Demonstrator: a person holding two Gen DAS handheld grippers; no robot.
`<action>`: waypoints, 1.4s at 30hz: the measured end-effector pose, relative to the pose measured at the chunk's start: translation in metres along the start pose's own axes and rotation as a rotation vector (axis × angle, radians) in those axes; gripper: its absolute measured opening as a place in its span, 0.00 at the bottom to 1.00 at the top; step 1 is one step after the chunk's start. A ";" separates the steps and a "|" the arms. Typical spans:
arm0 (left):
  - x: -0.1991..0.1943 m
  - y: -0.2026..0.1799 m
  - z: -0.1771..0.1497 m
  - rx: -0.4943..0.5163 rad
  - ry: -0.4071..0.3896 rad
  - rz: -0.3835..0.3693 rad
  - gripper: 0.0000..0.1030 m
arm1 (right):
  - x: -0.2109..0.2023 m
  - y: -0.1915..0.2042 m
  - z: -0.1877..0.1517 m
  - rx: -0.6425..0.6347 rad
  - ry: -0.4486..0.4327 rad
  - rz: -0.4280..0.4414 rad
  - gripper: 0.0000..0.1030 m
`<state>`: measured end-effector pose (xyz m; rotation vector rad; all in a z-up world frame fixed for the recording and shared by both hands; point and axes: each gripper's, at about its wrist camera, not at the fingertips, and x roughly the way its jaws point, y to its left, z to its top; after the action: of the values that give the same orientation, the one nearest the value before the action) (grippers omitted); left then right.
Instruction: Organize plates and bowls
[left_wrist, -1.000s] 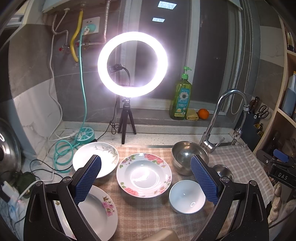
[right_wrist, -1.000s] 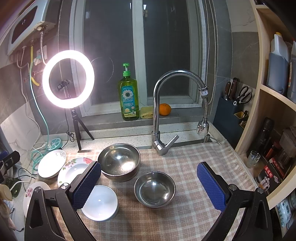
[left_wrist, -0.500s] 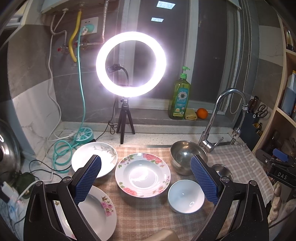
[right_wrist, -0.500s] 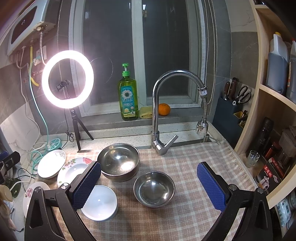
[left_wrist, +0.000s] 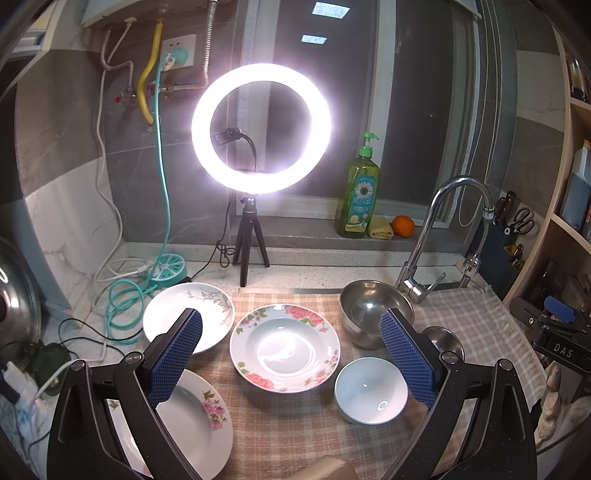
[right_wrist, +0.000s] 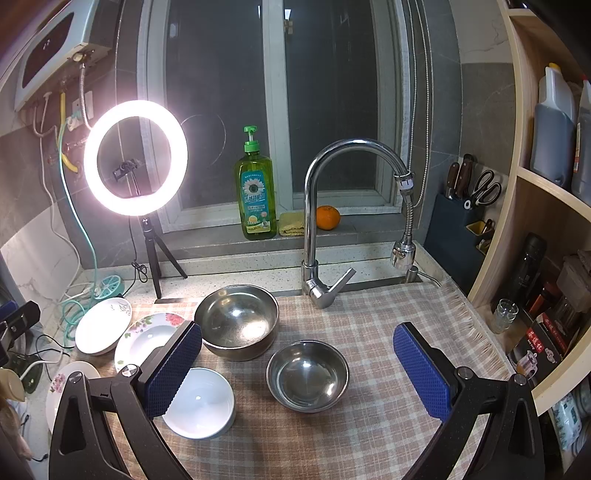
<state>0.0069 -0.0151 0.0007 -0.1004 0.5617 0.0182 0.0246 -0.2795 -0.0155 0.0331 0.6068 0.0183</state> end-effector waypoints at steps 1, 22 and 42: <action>0.000 0.000 0.000 0.000 0.000 -0.001 0.95 | 0.000 0.000 0.000 0.000 -0.001 -0.001 1.00; -0.008 0.027 -0.016 -0.059 0.036 0.055 0.95 | 0.011 0.022 -0.015 -0.043 0.039 0.109 1.00; -0.026 0.125 -0.069 -0.245 0.139 0.204 0.94 | 0.031 0.120 -0.035 -0.200 0.153 0.390 0.94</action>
<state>-0.0574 0.1026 -0.0544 -0.2844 0.7052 0.2812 0.0293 -0.1576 -0.0572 -0.0445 0.7411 0.4630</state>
